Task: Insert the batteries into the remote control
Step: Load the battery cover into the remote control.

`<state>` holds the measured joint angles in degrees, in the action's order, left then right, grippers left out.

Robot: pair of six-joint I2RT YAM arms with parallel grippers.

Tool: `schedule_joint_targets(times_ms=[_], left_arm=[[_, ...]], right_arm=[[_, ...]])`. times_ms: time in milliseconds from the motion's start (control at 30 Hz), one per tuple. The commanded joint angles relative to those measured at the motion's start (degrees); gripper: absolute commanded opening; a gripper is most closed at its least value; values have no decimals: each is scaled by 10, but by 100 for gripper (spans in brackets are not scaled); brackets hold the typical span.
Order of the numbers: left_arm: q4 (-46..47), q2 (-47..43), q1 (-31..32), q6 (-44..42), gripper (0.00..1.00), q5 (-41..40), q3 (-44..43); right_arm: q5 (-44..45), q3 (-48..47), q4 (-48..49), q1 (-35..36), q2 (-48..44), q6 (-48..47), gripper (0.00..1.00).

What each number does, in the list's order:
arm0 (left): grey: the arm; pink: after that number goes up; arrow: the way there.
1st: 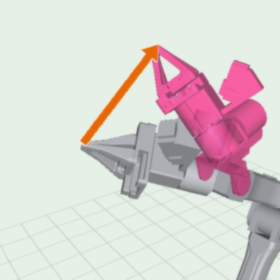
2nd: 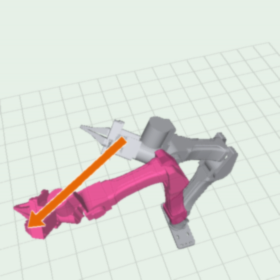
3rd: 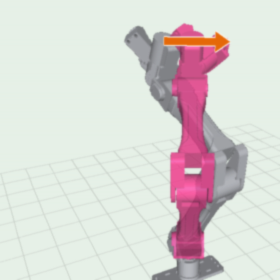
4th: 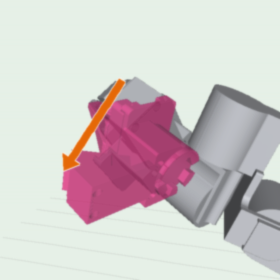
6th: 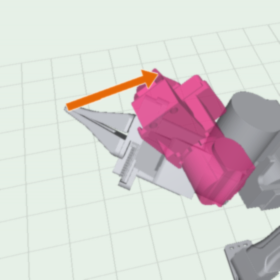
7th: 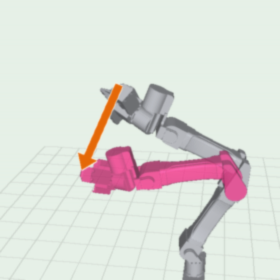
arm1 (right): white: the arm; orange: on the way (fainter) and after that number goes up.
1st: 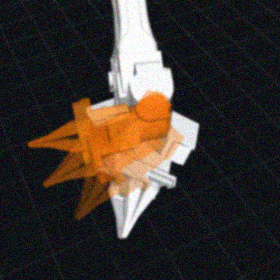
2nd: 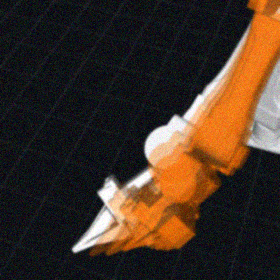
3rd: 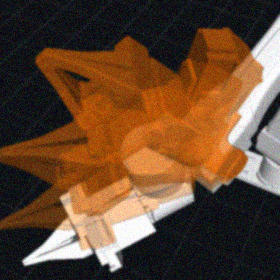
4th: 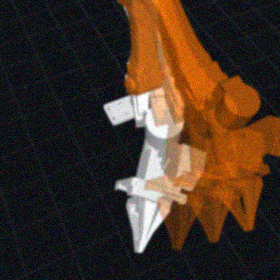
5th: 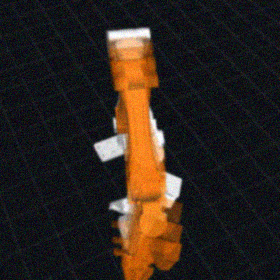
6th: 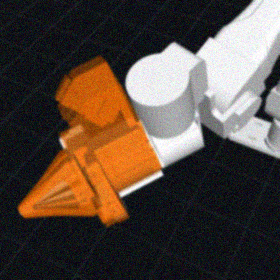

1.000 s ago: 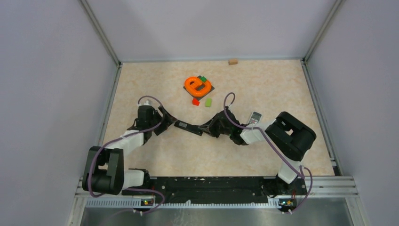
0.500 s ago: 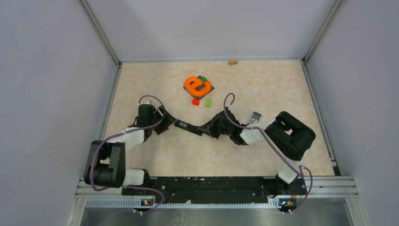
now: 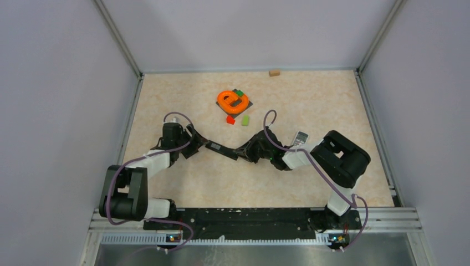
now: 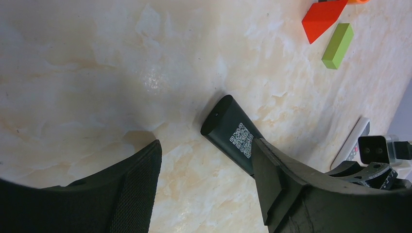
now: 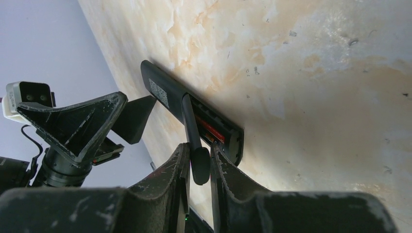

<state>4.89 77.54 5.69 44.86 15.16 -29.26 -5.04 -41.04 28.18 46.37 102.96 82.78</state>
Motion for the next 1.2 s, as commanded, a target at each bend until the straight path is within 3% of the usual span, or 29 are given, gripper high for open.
schedule_joint_targets(times_ms=[0,700,1167], left_arm=[[20,5,-3,-3,71,4,-17],[36,-1,-9,9,73,13,-10],[5,-7,-9,-49,74,-15,-41]], right_arm=[[2,-12,-45,2,2,-1,23],[4,-30,-123,2,-60,-19,47],[-1,-95,-195,0,-5,-72,40]])
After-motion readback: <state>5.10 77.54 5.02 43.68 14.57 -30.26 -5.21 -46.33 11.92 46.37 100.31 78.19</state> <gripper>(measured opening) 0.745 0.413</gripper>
